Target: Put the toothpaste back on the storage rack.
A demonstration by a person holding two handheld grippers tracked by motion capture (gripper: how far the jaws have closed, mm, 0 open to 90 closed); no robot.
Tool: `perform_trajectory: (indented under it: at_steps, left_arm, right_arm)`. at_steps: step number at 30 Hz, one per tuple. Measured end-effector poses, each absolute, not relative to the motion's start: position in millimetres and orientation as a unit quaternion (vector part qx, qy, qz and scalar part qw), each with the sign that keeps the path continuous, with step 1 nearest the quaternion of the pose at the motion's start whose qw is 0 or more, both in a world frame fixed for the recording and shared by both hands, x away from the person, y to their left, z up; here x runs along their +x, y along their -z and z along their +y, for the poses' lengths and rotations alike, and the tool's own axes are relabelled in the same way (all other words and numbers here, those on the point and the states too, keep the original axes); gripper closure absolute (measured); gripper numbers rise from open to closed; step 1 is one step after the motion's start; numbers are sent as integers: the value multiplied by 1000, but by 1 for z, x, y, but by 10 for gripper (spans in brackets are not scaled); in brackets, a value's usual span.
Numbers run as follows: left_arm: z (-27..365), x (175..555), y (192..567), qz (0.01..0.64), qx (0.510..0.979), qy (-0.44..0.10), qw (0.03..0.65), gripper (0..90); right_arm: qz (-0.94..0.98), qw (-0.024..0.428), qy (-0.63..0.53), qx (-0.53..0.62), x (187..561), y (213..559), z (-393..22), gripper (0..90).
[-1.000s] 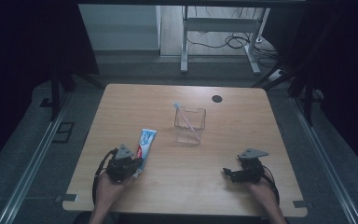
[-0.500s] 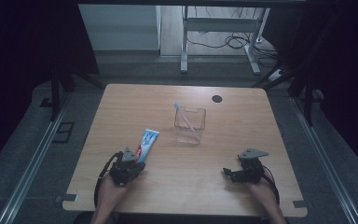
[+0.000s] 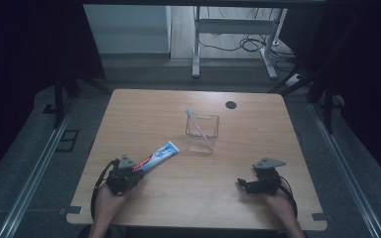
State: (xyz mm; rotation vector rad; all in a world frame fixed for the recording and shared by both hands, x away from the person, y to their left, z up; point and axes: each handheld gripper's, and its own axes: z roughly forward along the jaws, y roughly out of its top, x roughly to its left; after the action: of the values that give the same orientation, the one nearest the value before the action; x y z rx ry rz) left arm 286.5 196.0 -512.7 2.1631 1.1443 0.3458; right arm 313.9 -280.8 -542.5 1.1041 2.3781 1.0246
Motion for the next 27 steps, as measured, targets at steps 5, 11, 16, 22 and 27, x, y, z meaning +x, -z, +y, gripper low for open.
perform_trajectory:
  at_steps: [5,11,16,22,27]
  left_arm:
    - [194,287,512,429,831,-126,331,813]
    - [194,289,507,427,831,-128,332,720]
    - [196,292,500,429,830,-126,334,607]
    - [198,301,493,431,835,-128,316,469]
    - [199,312,492,429,844,-109,304,377]
  right_arm:
    - [834,163,-359,387,314,542,-281,123]
    - [834,163,-359,387,314,542,-281,123]
    - [834,163,-358,386,314,542,-281,123]
    - [834,163,-359,386,314,542,-281,124]
    - [834,163,-359,386,314,542,-281,123]
